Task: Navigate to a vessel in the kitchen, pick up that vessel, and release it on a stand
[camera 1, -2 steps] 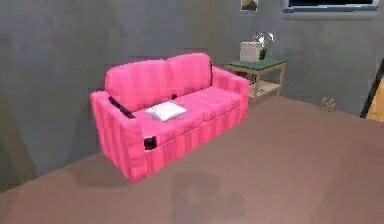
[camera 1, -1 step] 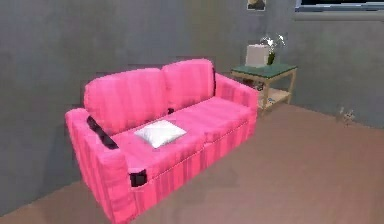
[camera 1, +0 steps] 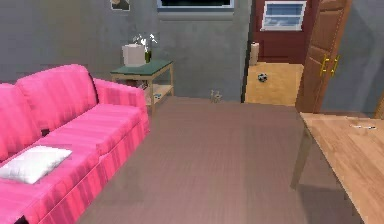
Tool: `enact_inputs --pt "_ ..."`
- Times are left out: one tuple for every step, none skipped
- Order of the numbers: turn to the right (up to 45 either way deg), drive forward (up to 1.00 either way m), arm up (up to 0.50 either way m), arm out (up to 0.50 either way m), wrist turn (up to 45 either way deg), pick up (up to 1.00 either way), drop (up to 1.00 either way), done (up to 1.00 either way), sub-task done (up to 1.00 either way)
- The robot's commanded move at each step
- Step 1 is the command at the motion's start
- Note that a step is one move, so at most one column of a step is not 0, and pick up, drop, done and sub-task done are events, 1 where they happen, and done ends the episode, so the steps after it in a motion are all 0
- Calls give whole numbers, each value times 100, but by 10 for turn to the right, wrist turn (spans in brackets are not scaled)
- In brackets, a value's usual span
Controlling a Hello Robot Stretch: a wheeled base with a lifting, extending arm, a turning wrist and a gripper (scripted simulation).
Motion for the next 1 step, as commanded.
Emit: enact_inputs --pt "30 0 0 0 0 0 0 0 0"
